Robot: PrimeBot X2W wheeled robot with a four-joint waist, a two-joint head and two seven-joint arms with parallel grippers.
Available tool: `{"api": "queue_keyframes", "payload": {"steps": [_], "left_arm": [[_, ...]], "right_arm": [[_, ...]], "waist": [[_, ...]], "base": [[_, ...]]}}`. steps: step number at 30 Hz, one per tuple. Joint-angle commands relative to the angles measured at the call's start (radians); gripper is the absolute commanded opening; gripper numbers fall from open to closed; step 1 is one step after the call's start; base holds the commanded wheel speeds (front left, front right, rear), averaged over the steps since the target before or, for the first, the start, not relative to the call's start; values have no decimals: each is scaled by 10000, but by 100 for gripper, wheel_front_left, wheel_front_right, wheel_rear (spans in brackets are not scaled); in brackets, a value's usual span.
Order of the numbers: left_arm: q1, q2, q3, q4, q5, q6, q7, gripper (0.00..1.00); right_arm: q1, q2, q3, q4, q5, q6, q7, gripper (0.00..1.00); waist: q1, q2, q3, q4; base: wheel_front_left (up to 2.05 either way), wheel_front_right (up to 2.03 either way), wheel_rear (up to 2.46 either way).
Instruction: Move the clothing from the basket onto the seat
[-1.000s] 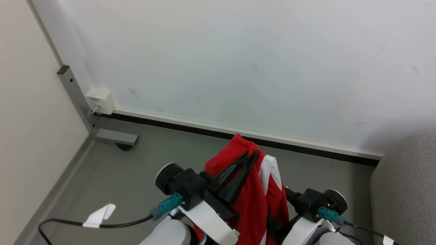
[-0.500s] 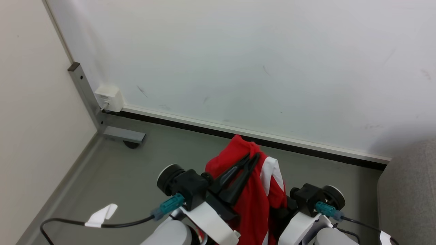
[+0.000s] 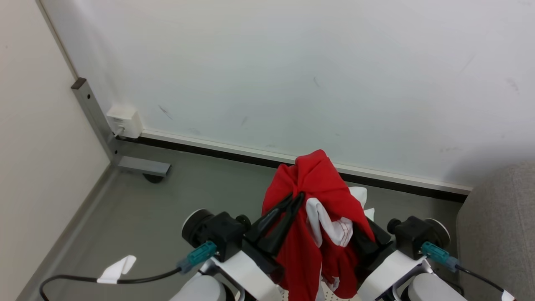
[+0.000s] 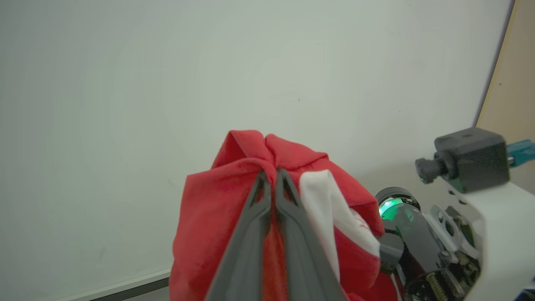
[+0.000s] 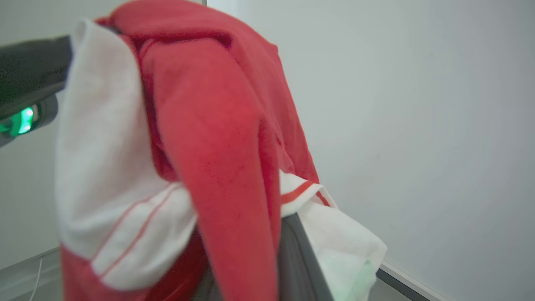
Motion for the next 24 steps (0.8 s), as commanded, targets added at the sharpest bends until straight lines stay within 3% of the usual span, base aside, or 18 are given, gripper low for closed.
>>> {"api": "queue_keyframes", "payload": {"steps": [1, 2, 3, 4, 5, 16, 24], "left_arm": [[126, 45, 27, -2, -63, 48, -9, 16], [141, 56, 39, -6, -82, 64, -15, 40], [164, 69, 48, -9, -78, 72, -23, 80], [189, 74, 55, -10, -84, 95, -30, 95], [204, 79, 58, -7, -91, 108, -35, 100], [372, 91, -13, 86, -294, 168, -41, 100], [345, 126, -39, 42, -305, 223, -60, 100]], "right_arm": [[146, -81, -177, -196, -44, -22, -2, 0], [196, -87, -269, -305, -64, -22, -2, 0], [266, -96, -348, -412, -80, -22, -2, 0], [329, -100, -413, -498, -105, -22, -2, 0], [373, -112, -468, -580, -96, -22, -2, 0], [737, -424, -1325, -1593, -50, -22, -2, 0], [847, -727, -1935, -2123, -86, -22, -2, 0]], "waist": [[0, 0, 20, -15], [0, 0, 35, -20], [0, 0, 48, -25], [0, 0, 58, -29], [0, 0, 69, -29], [0, 0, 49, -43], [0, 0, 143, -458]], "base": [[0, 0, 0], [0, 0, 0], [0, 0, 0], [0, 0, 0], [0, 0, 0], [0, 0, 0], [0, 0, 0]]}}
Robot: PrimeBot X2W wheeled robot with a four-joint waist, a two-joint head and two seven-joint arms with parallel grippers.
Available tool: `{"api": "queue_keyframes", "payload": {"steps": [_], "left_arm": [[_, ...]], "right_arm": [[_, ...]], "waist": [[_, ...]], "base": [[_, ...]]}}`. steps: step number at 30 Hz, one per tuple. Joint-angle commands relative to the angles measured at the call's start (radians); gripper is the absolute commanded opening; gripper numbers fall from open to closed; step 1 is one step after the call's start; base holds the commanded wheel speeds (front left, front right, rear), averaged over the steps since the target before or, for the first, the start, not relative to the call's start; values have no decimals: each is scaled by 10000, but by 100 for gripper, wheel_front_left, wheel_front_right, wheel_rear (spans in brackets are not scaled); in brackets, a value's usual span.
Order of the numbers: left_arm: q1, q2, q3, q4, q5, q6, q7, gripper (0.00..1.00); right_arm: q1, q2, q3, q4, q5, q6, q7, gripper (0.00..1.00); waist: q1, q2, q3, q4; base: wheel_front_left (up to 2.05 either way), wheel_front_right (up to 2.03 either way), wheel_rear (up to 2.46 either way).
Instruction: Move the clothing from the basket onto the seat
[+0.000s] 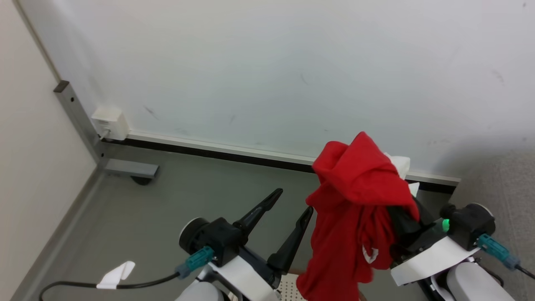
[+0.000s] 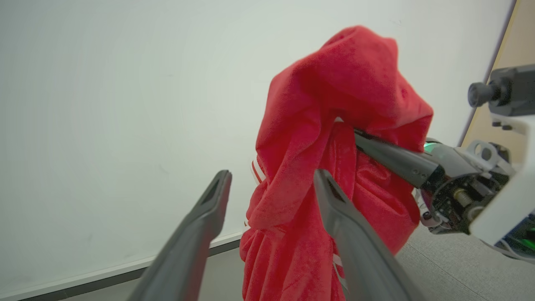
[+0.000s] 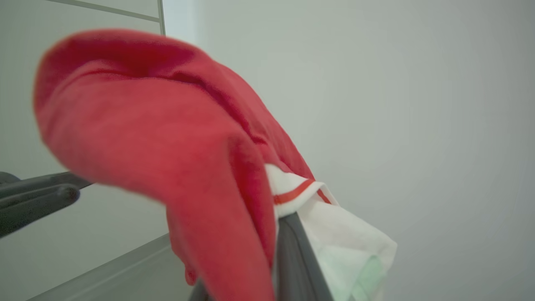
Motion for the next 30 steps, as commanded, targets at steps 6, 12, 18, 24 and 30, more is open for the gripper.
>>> {"api": "queue_keyframes", "payload": {"steps": [6, 12, 18, 24, 30], "left_arm": [[-31, 65, -19, -2, -69, 17, -84, 100], [-180, 29, -110, 29, 74, -73, -127, 100], [-312, -9, -196, 11, 335, -219, -184, 100], [-434, -129, -182, 167, 463, -371, -249, 100], [-533, -186, -222, 263, 630, -524, -241, 100]], "right_arm": [[180, -339, -447, -471, -152, -22, -6, 0], [120, -522, -973, -798, -259, -22, -6, 0], [69, -640, -1459, -1083, -390, -22, -6, 0], [68, -732, -1867, -1331, -503, -22, -4, 0], [150, -695, -2295, -1614, -645, -22, -6, 0]], "waist": [[0, 0, 127, -642], [0, 0, 273, -1304], [0, 0, 478, -2066], [0, 0, 678, -2836], [0, 0, 844, -3461]], "base": [[0, 0, 0], [0, 0, 0], [0, 0, 0], [0, 0, 0], [0, 0, 0]]}}
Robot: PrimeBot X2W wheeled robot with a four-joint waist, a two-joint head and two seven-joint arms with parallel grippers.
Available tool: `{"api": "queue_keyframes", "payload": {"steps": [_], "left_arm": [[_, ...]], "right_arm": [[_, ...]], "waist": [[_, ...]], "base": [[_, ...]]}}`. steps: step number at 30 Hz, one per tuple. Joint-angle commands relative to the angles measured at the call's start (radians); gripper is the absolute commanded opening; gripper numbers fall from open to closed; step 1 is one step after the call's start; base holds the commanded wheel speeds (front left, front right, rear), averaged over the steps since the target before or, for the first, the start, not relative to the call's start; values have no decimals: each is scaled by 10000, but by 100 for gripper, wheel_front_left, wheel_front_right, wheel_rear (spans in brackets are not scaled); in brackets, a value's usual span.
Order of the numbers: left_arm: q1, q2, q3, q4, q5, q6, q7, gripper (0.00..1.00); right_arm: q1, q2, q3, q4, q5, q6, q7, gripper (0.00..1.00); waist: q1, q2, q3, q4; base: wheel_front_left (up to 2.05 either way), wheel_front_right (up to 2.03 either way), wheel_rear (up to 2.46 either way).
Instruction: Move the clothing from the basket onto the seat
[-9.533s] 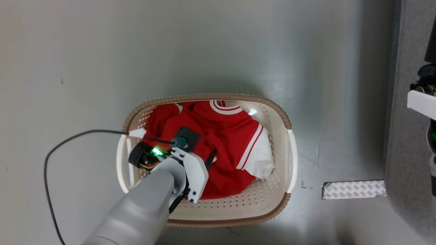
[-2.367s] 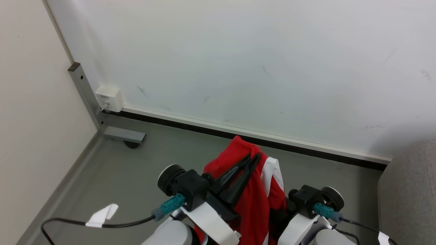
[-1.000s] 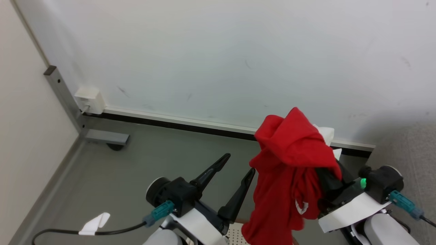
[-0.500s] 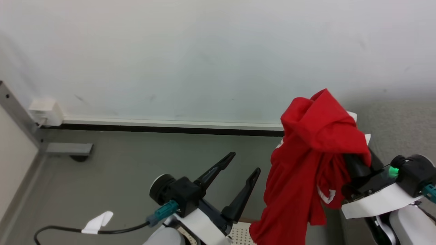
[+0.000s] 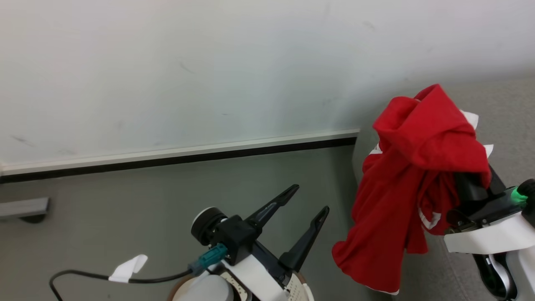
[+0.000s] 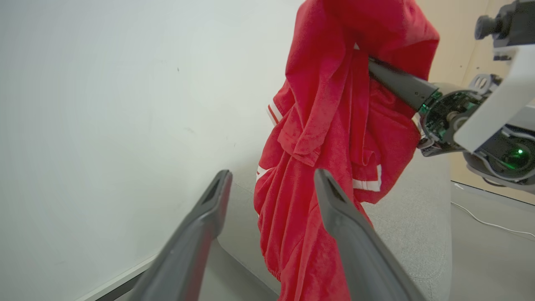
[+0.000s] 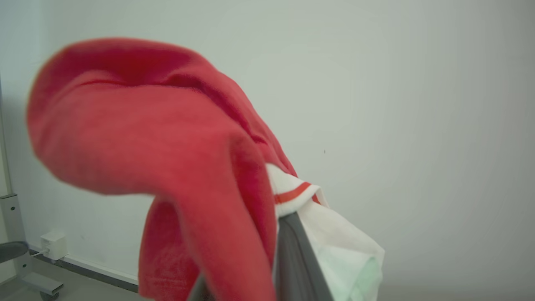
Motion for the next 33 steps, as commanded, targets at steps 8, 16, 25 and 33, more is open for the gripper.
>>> {"api": "queue_keyframes", "payload": {"steps": [8, 16, 25, 33], "left_arm": [[-148, -122, -80, 175, 421, -241, -14, 100], [-118, -273, -14, 379, 692, -403, -15, 100], [-211, -374, 106, 516, 812, -531, -16, 100], [-773, -350, 210, 338, 1074, -657, -16, 100]], "right_arm": [[240, 90, -637, -410, -204, -22, -4, 0], [183, 59, -772, -548, -256, -22, -2, 0], [-298, -135, -863, -670, -153, -22, -4, 0], [-1525, -983, -1674, -601, 316, -22, -2, 0]], "waist": [[-1, -1, 335, -985], [-1, -1, 394, -1506], [-1, -1, 721, -1619], [-1, -1, 2012, -1150]], "base": [[0, 0, 0], [0, 0, 0], [0, 0, 0], [0, 0, 0]]}}
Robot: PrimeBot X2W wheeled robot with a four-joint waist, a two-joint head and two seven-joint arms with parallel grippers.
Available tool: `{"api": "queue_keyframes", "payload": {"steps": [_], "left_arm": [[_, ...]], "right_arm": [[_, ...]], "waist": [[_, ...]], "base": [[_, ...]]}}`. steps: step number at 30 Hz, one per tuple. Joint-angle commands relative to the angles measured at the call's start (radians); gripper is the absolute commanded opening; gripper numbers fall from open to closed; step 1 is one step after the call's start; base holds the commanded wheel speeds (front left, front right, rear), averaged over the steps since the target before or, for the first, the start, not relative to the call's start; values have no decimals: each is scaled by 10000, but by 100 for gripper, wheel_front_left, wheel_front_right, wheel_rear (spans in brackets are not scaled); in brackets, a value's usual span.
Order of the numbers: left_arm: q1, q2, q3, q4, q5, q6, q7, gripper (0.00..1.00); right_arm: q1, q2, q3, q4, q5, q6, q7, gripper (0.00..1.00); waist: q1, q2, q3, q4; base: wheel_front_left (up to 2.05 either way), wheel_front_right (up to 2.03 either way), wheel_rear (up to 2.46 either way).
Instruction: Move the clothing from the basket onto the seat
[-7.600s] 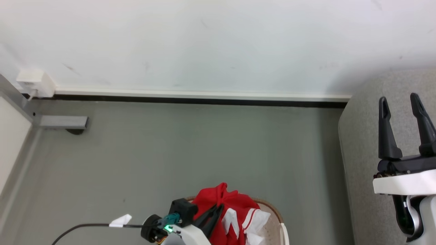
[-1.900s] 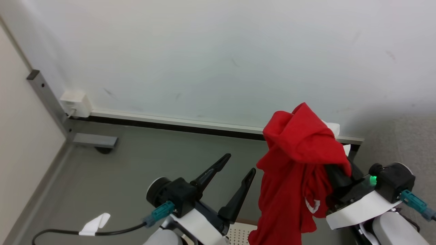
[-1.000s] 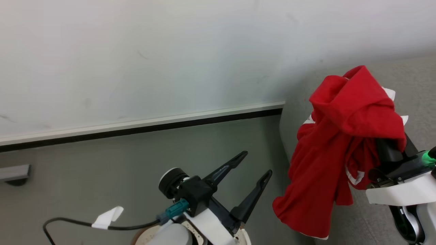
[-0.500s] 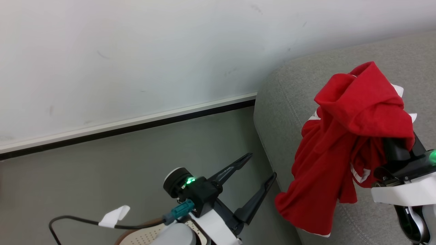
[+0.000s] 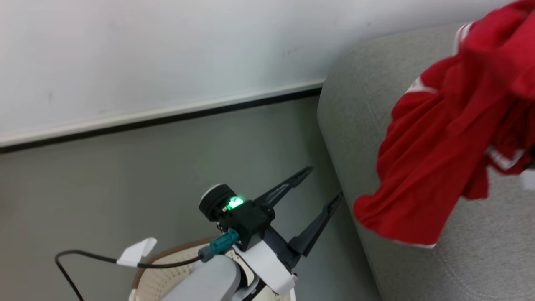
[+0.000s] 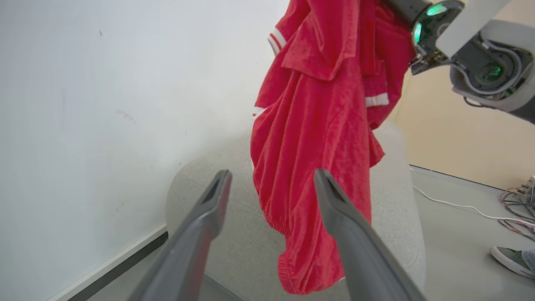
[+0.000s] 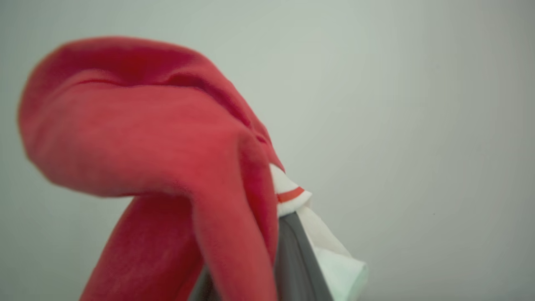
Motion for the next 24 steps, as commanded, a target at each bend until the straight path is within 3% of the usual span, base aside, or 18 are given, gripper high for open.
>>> {"api": "queue_keyframes", "payload": {"steps": [1, 13, 18, 24], "left_arm": [[-208, 82, 36, -49, 154, -50, -5, 100], [-1348, 78, 228, -389, 476, -154, -5, 100], [-1613, -3, 294, -532, 597, -173, -5, 100], [-1785, -165, 377, -597, 683, -212, -5, 100]], "right_arm": [[-327, -230, -244, 2, 118, -22, -2, 0], [-2177, -2403, -2700, 318, 893, -22, 0, 0], [-2638, -3468, -3649, 1146, 1266, -22, -3, 0], [-2987, -4156, -3949, 2564, 1299, -22, -3, 0]], "waist": [[-1, -1, 641, 349], [-1, -1, 2995, 1636], [-1, -1, 3651, 2058], [-1, -1, 4118, 2428]], "base": [[0, 0, 0], [0, 0, 0], [0, 0, 0], [0, 0, 0]]}}
